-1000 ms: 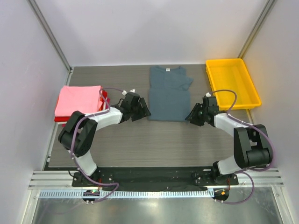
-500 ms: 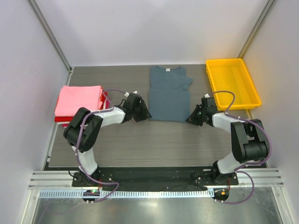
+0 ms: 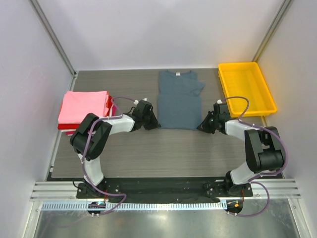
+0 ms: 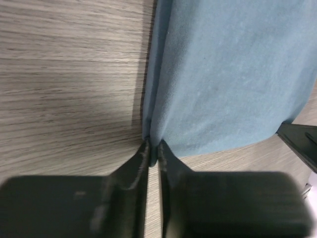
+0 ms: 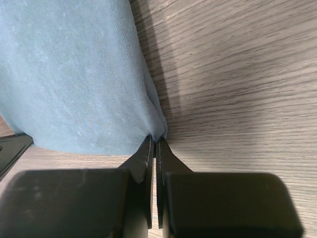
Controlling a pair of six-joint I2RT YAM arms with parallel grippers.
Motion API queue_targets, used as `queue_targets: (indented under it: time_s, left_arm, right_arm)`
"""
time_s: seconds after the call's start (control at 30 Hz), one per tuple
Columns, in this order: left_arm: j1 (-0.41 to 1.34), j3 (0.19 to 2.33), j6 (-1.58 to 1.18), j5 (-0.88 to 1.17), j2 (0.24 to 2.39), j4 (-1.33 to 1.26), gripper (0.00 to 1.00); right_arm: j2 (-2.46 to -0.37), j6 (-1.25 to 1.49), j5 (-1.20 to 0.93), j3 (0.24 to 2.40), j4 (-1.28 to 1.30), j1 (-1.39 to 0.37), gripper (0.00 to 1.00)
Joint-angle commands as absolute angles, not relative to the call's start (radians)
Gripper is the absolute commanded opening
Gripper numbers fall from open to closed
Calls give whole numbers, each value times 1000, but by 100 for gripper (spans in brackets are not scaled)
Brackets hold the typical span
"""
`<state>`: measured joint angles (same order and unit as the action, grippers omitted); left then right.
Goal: Fold and stack the t-shirts
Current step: Fold the tshirt
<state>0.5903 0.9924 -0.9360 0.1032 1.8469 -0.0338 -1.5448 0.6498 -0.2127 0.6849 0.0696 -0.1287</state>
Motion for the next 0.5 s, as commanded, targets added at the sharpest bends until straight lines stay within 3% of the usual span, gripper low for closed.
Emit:
queue_targets:
  time_s: [0.0,0.07,0.47]
  left_arm:
    - [601,994,-943,106,1862,-61,7]
    - [604,977,-943,95,1846,-63,0]
    - [621,802,-968,172,1597,-35,0]
  right_arm:
    - [-1529,638,-209,710,74,-126,1]
    - [-1511,638,-209,710,81,-124,1]
    - [-1251,597,-264,719,368,-127,1]
